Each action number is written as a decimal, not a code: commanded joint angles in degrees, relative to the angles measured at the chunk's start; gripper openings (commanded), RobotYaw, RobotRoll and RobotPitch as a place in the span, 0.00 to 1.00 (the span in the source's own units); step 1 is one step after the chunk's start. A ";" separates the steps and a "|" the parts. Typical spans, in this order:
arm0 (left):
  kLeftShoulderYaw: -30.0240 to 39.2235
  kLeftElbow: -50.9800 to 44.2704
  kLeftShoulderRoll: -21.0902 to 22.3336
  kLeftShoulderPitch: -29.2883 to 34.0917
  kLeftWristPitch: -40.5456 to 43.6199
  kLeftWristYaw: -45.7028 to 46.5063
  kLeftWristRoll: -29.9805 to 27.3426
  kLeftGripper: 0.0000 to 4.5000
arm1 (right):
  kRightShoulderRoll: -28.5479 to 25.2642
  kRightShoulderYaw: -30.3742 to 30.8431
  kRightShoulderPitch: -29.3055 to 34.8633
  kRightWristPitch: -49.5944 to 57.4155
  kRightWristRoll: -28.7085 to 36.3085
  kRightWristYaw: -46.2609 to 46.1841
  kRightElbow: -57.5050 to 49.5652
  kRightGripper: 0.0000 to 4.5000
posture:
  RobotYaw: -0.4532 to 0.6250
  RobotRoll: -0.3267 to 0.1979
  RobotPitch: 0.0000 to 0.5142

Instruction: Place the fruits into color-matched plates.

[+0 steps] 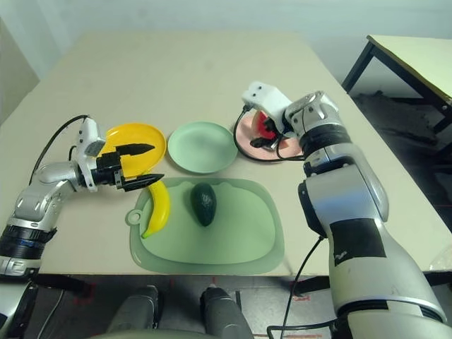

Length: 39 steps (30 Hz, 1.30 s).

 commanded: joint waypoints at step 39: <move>-0.48 -5.57 9.09 6.52 -2.61 -9.77 -0.74 1.00 | 0.79 19.72 5.06 -57.88 9.60 17.96 -19.72 0.99 | 0.52 0.62 0.23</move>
